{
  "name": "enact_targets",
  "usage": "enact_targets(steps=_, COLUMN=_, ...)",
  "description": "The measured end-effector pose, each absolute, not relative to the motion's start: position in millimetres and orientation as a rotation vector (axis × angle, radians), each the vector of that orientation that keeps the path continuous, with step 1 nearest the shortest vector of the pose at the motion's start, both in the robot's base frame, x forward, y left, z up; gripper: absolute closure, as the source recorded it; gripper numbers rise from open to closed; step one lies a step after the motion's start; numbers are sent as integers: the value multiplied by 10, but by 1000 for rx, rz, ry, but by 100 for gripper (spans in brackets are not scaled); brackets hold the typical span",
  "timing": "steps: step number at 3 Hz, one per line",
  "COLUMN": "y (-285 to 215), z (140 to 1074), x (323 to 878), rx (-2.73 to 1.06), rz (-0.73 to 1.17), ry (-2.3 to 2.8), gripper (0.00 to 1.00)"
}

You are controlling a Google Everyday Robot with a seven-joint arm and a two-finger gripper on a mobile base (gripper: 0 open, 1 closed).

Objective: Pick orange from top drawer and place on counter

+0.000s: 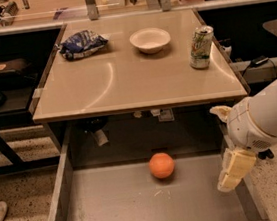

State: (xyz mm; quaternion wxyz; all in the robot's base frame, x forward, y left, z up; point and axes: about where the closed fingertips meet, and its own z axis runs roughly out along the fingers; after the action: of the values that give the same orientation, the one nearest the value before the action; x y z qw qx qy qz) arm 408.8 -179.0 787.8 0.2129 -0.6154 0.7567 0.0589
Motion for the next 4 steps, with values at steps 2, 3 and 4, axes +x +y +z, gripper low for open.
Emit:
enact_targets(steps=2, y=-1679, z=7604, x=4156, rx=-1667, rz=246, ry=2070, gripper=0)
enact_targets(steps=3, y=-1452, z=7189, x=4324, rx=-1578, rz=386, ry=2030, gripper=0)
enact_targets(steps=4, y=-1236, z=6981, x=4450, rx=-1524, rz=489, ry=1981, gripper=0)
